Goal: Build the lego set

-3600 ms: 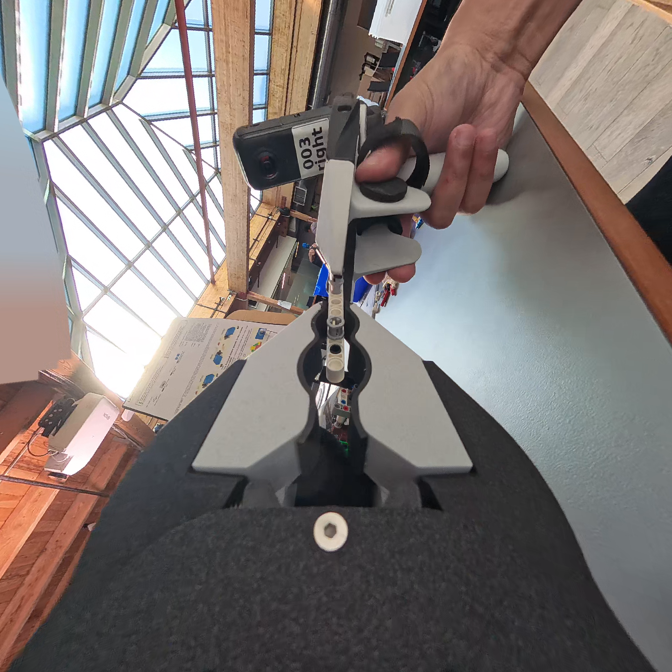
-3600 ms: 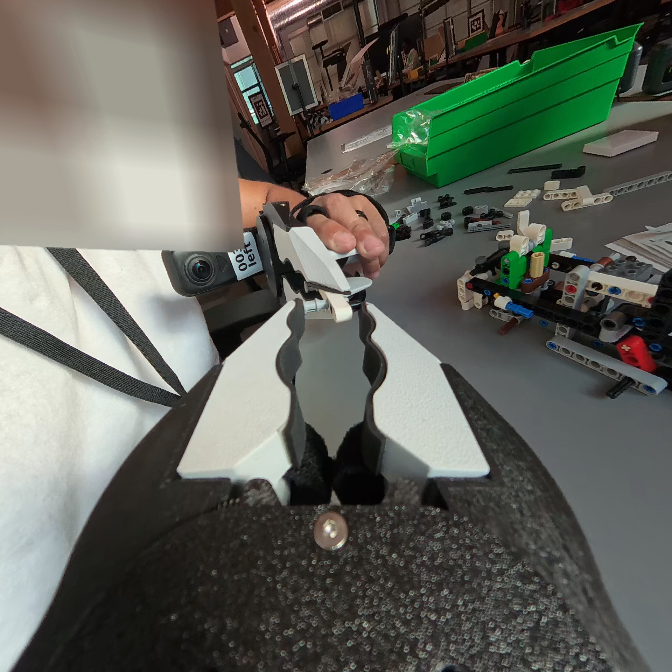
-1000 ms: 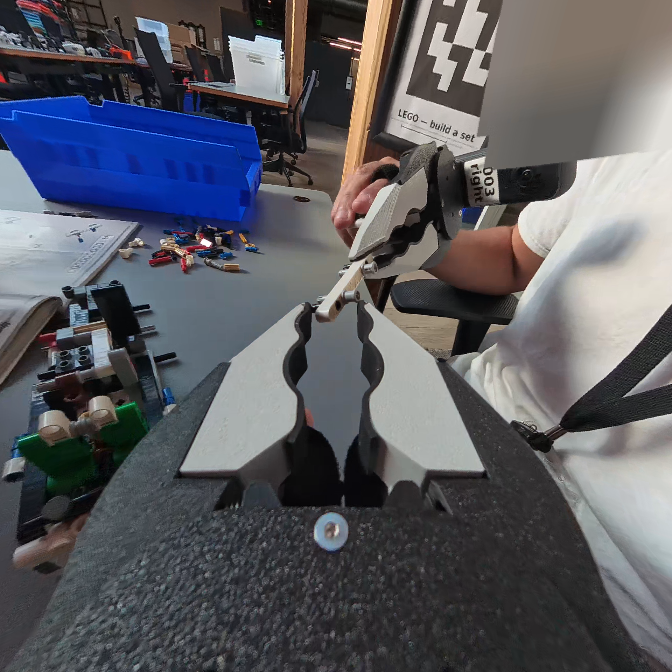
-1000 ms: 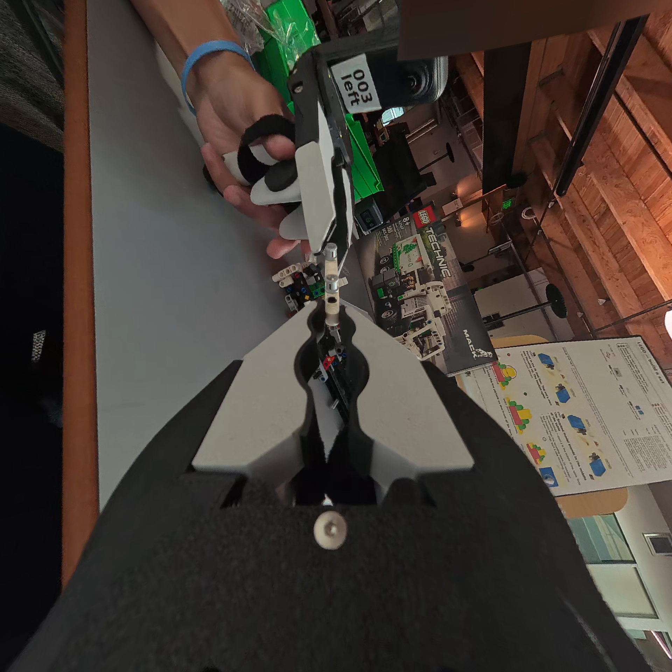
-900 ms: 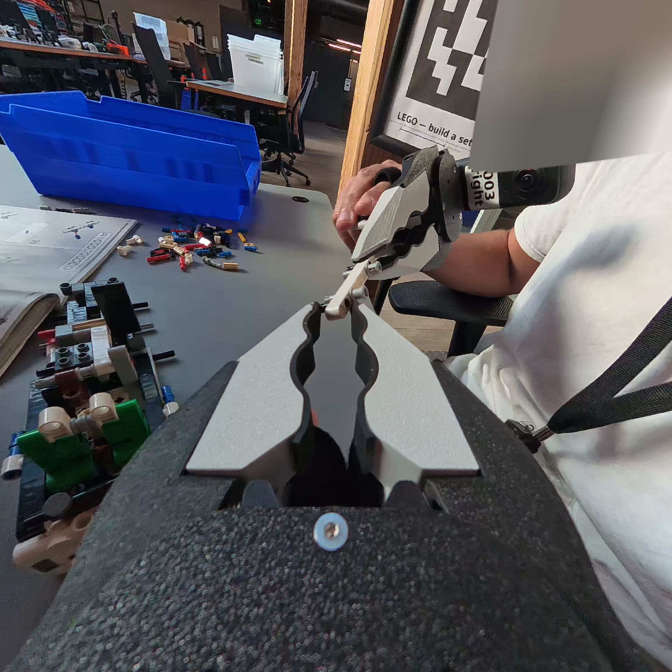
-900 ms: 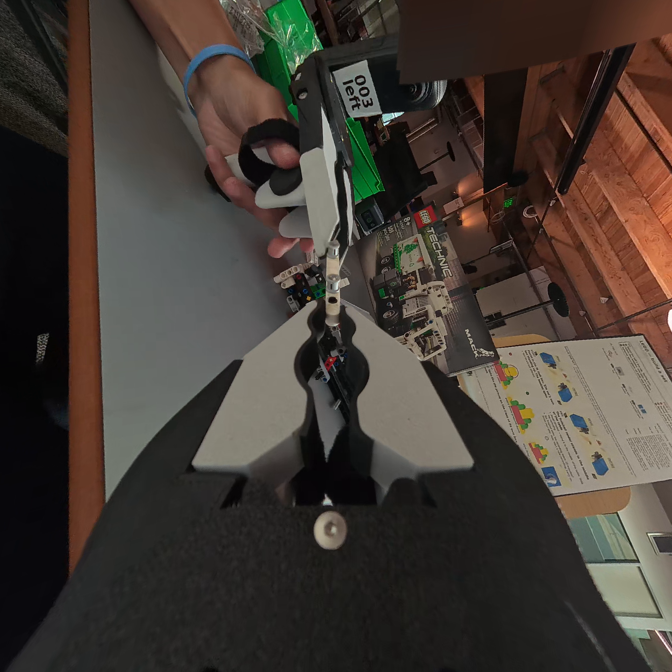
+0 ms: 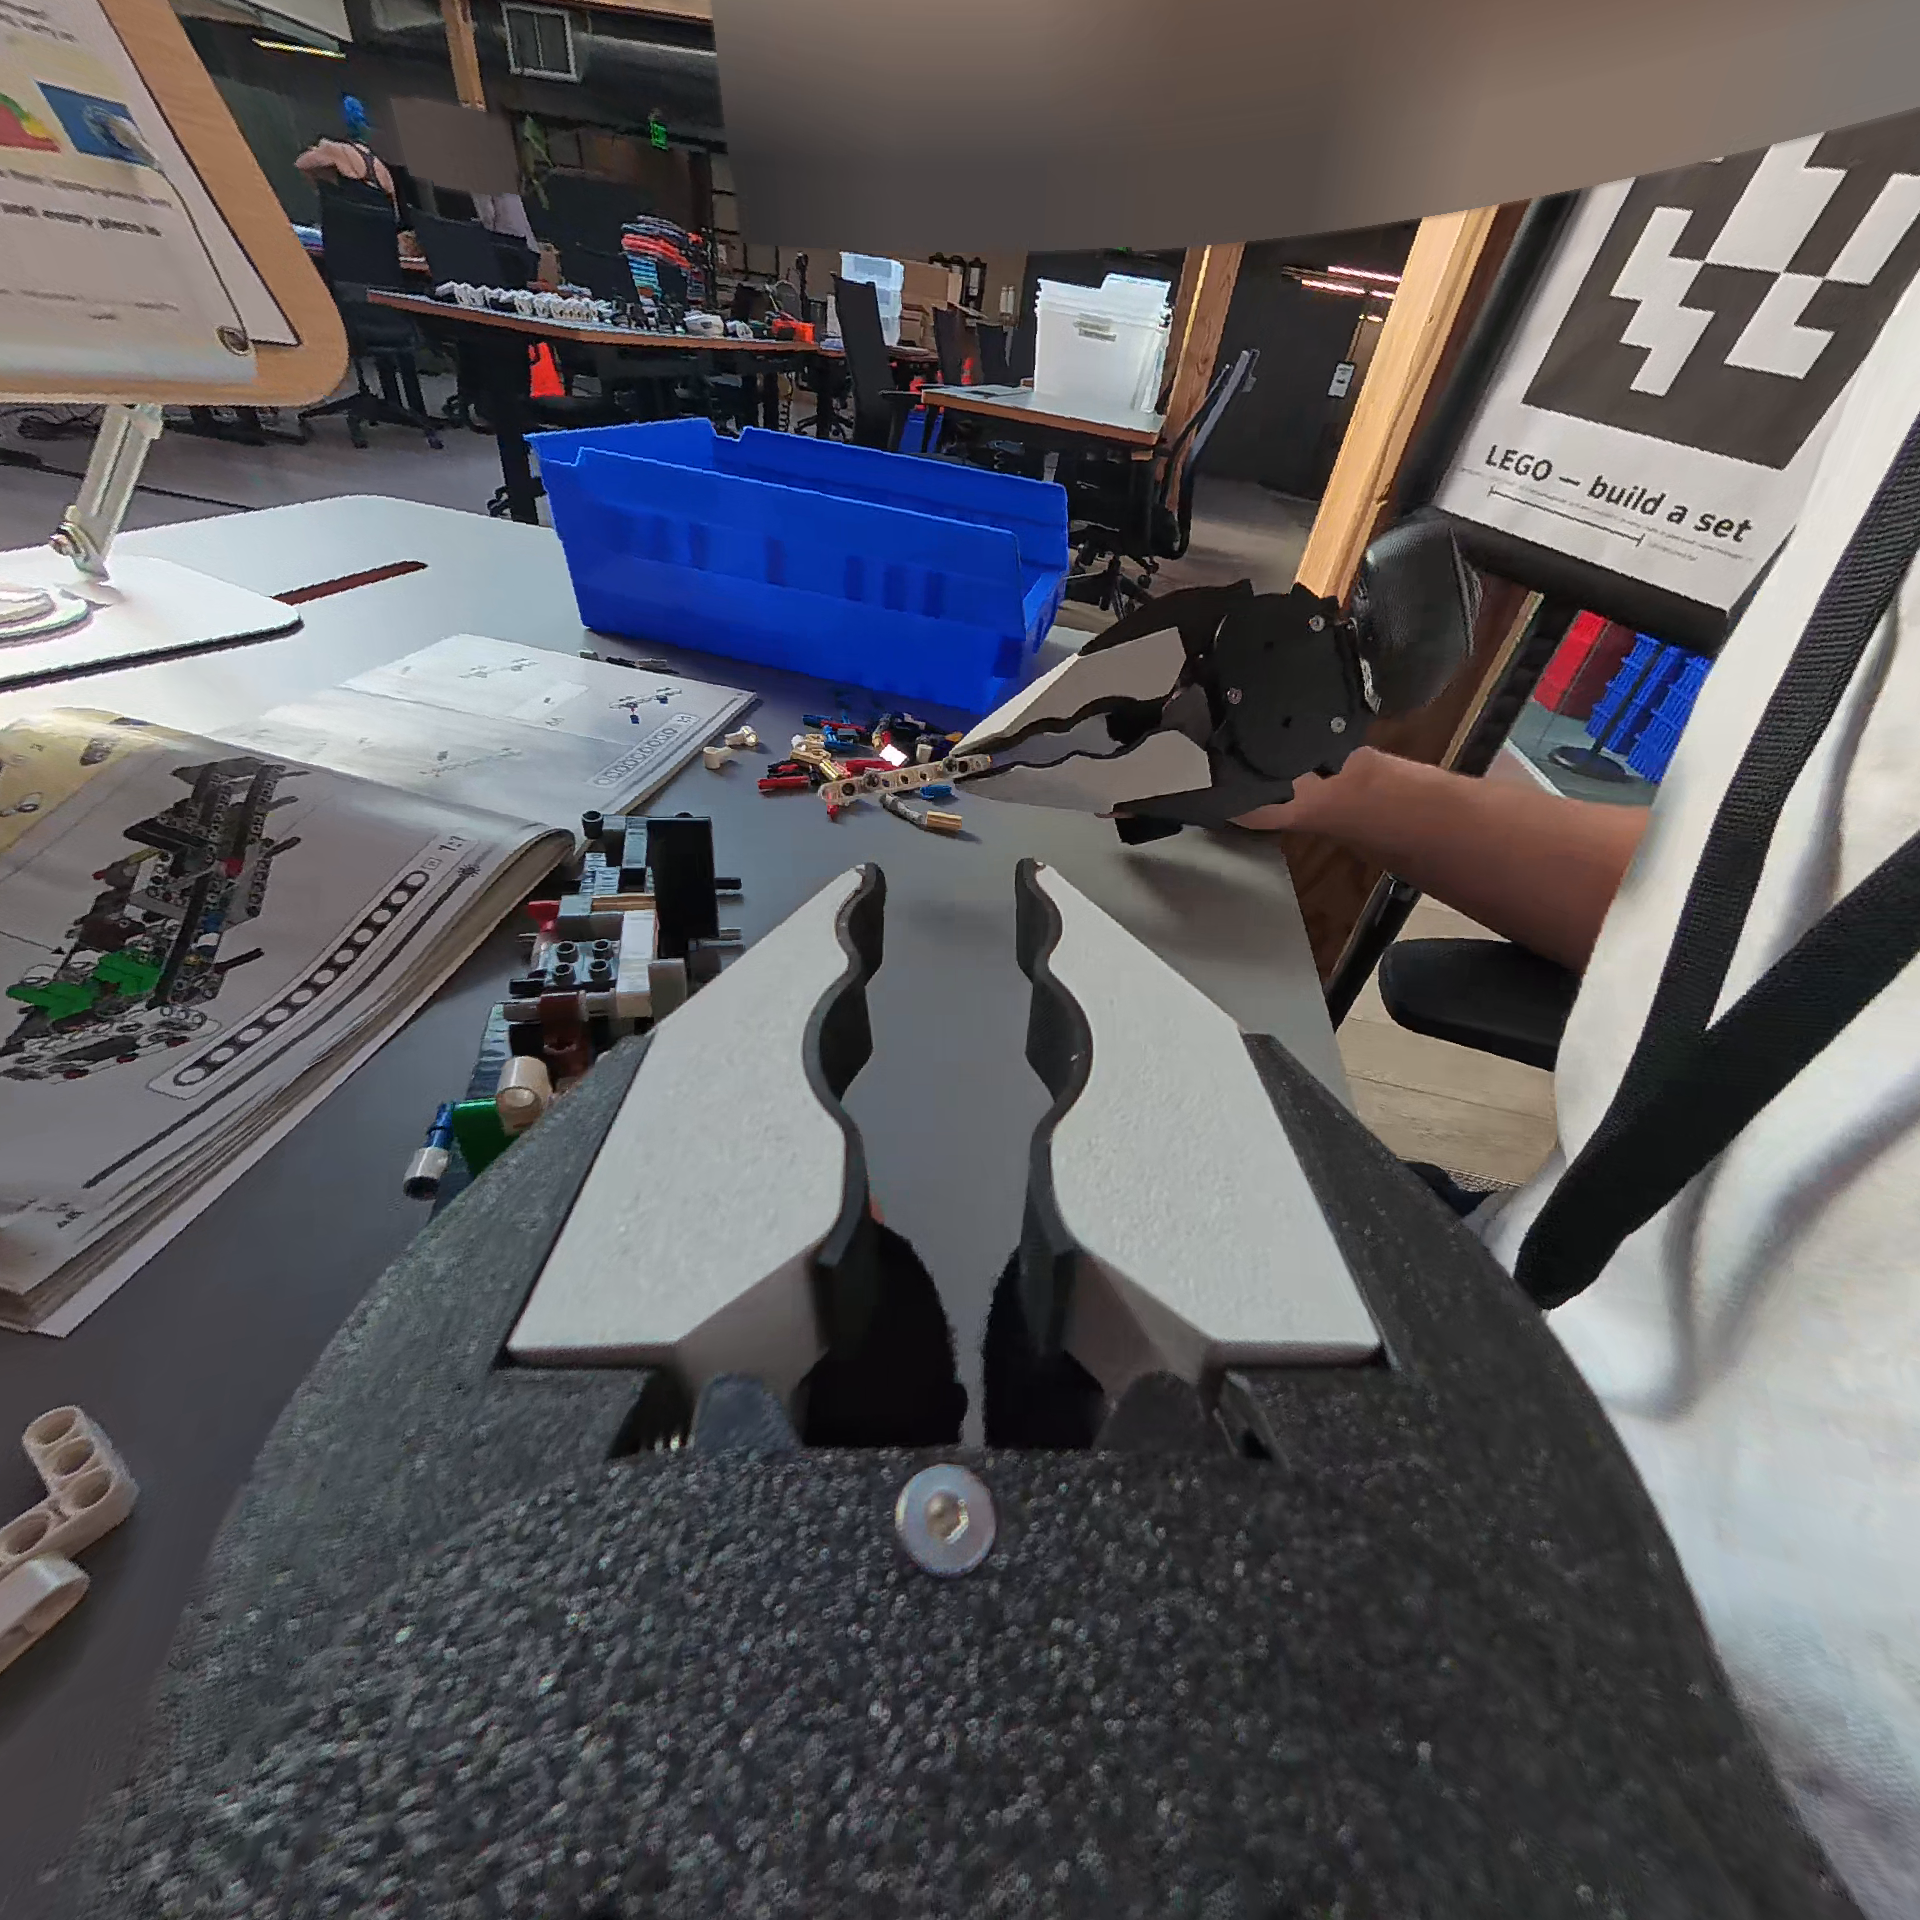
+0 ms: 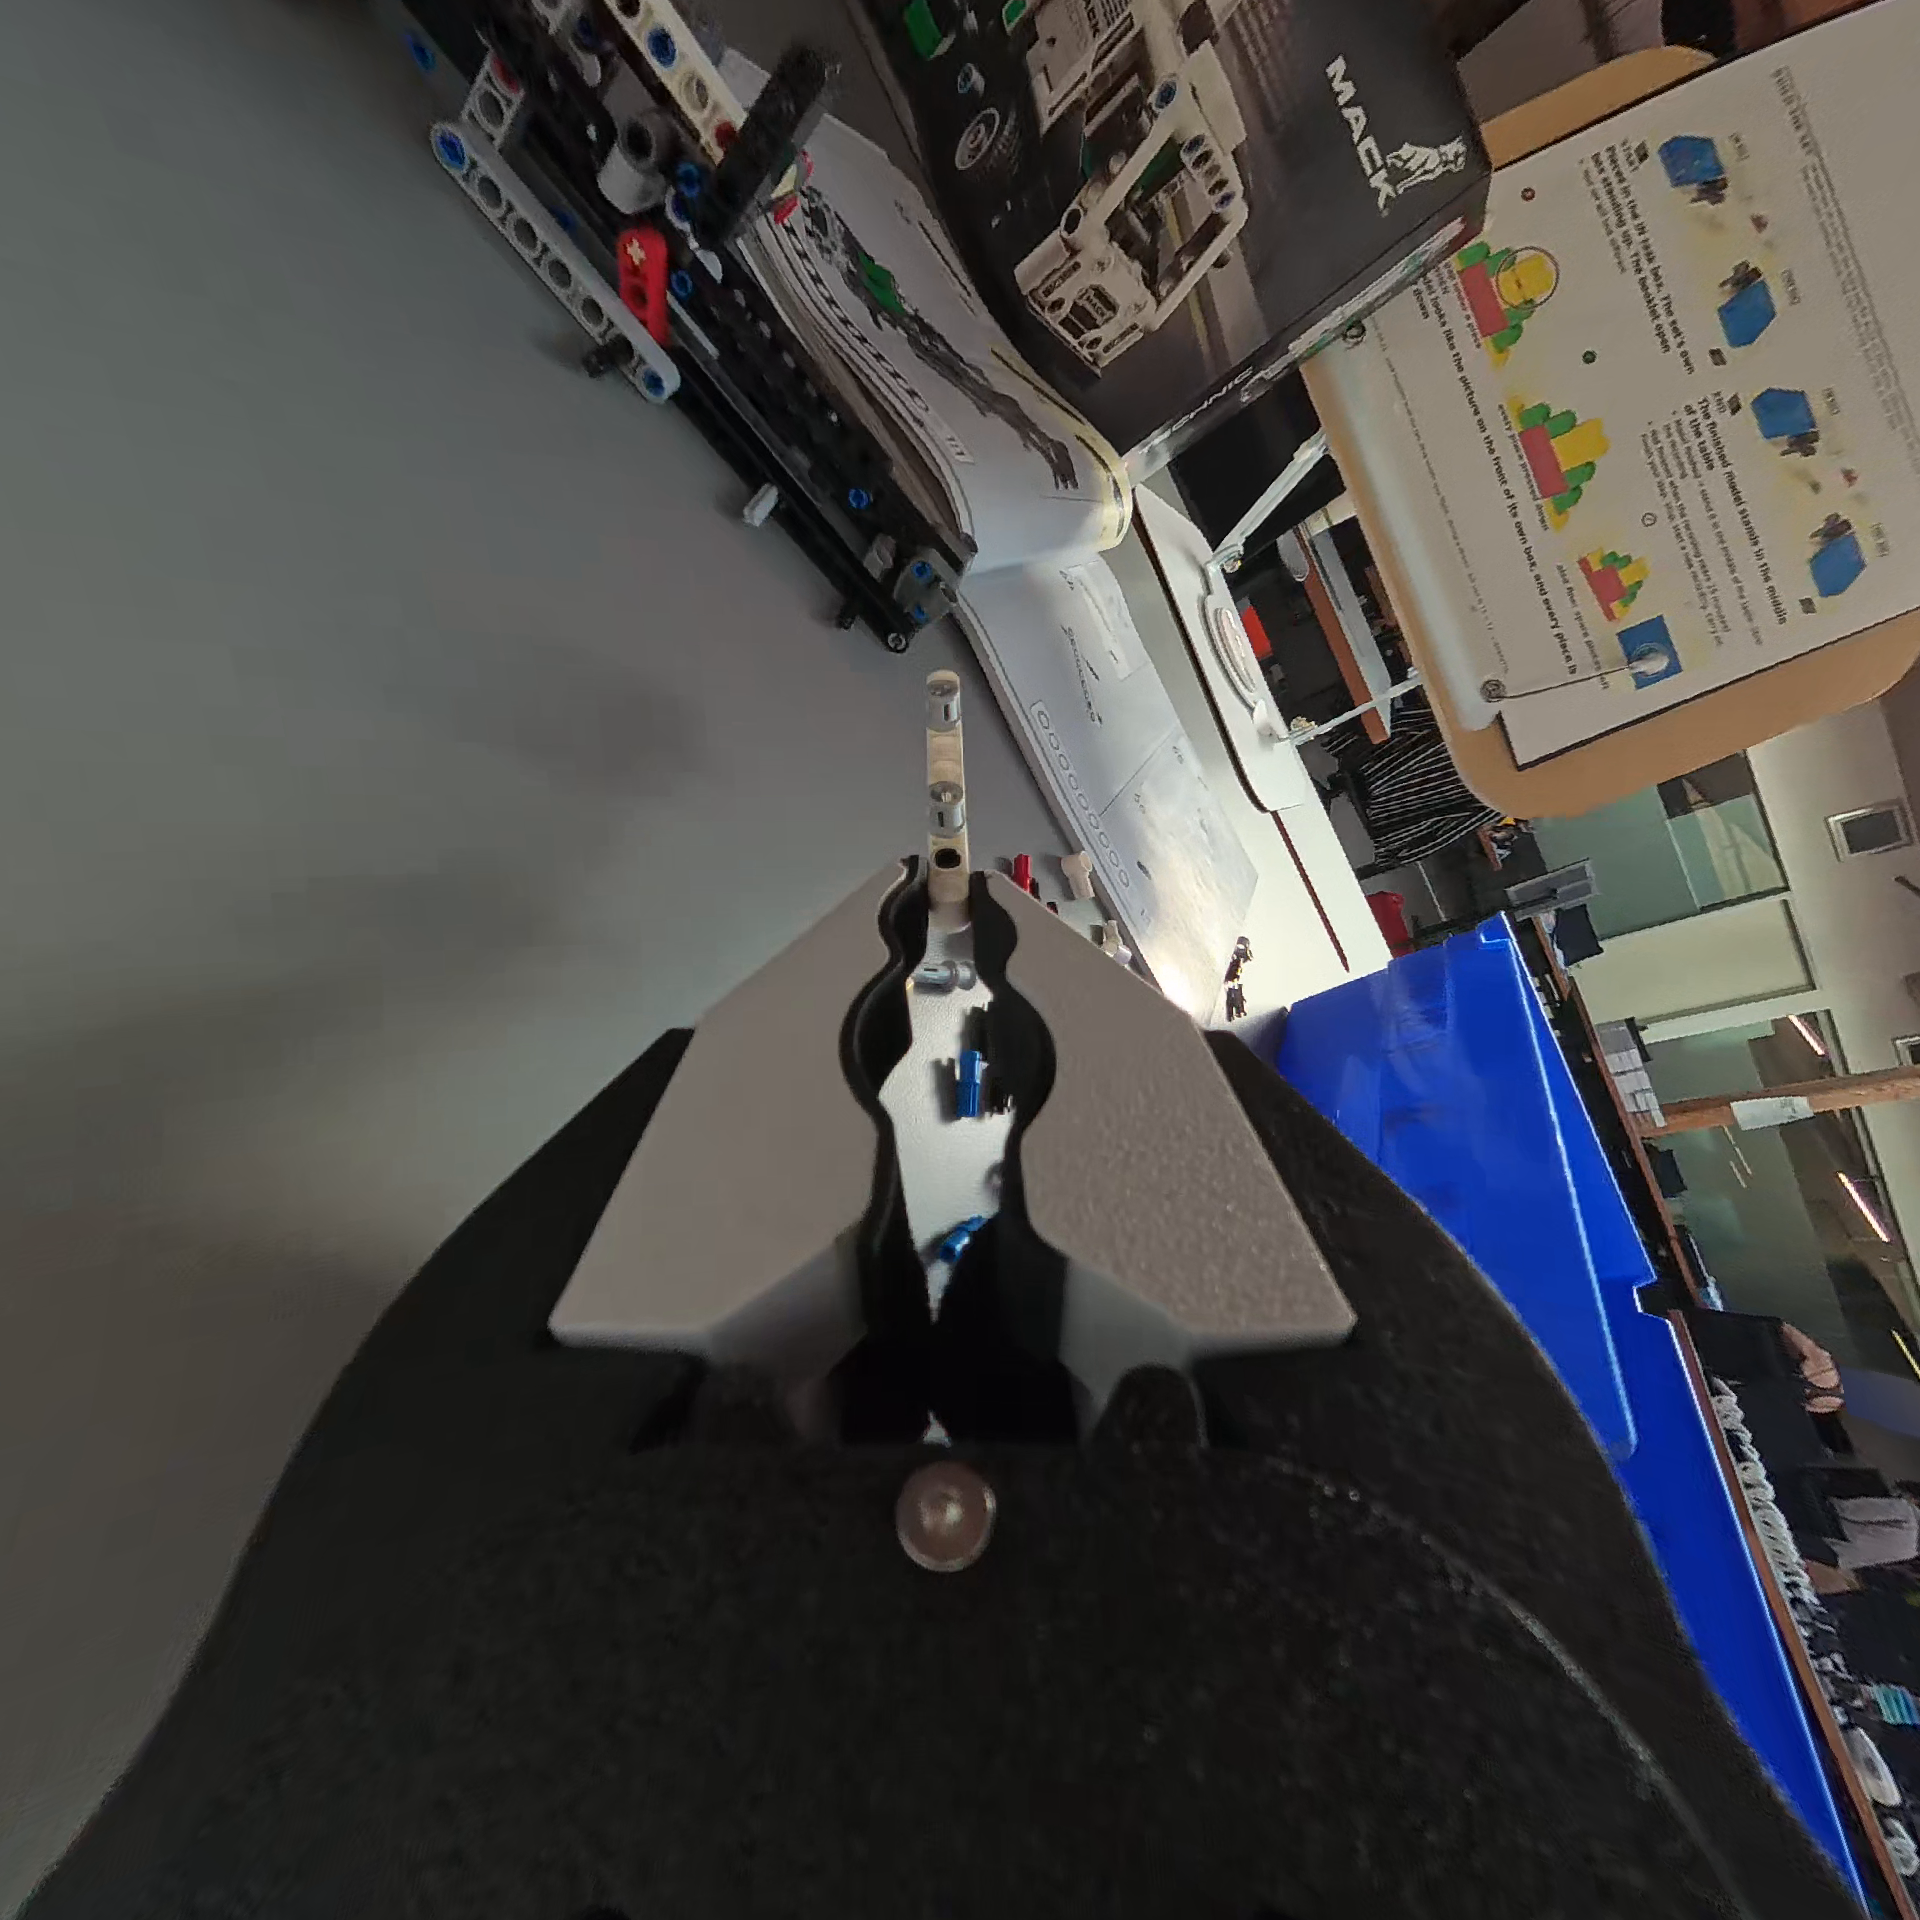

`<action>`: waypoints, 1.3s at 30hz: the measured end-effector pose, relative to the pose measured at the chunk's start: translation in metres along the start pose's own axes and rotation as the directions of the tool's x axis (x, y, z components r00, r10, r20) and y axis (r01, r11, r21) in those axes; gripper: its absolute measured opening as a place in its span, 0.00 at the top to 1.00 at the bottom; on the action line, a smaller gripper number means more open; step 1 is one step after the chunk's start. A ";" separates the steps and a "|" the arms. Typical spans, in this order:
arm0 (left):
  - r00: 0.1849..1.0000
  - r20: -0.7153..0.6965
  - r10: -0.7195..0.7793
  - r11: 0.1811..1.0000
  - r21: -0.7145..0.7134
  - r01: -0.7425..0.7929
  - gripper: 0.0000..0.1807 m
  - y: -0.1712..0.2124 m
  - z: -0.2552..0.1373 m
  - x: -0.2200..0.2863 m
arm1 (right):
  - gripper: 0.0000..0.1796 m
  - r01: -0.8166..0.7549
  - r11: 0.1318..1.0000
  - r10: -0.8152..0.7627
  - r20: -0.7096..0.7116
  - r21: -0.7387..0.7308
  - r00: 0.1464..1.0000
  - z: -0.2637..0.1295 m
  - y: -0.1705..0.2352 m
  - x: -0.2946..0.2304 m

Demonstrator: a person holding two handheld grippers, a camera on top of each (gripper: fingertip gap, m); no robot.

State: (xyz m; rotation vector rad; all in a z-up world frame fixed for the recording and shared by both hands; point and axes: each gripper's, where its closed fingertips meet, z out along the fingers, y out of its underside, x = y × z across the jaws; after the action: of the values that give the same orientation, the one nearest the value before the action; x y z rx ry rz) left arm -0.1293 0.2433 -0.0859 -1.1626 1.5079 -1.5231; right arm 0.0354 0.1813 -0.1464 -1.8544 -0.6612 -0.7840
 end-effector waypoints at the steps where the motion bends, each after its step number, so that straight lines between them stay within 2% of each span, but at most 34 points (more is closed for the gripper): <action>1: 1.000 0.010 -0.016 1.000 0.014 0.016 0.87 -0.002 -0.001 -0.003 | 0.97 0.011 1.000 -0.011 0.020 -0.015 1.000 0.003 0.002 -0.004; 5: 0.997 0.060 -0.052 0.997 0.056 0.049 0.87 -0.007 -0.006 -0.013 | 0.96 0.082 0.996 -0.080 0.060 -0.035 0.995 0.009 0.005 -0.016; 11: 0.996 0.092 -0.022 1.000 0.001 0.022 0.89 0.000 0.000 -0.014 | 0.97 0.062 0.998 -0.061 0.090 -0.008 0.994 0.012 0.005 -0.016; 18: 0.992 0.104 -0.072 0.997 -0.033 0.076 0.89 0.005 0.004 -0.021 | 0.97 0.054 0.999 -0.054 0.103 0.001 0.993 0.012 0.004 -0.017; 39: 0.986 0.139 -0.096 0.994 -0.035 0.102 0.90 0.007 0.004 -0.028 | 0.97 0.048 0.999 -0.048 0.108 0.008 0.993 0.012 0.003 -0.018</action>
State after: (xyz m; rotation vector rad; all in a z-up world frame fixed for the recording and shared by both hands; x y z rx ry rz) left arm -0.1161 0.2674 -0.0963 -1.3560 1.4151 -1.4503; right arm 0.0289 0.1891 -0.1650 -1.8926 -0.7781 -0.7157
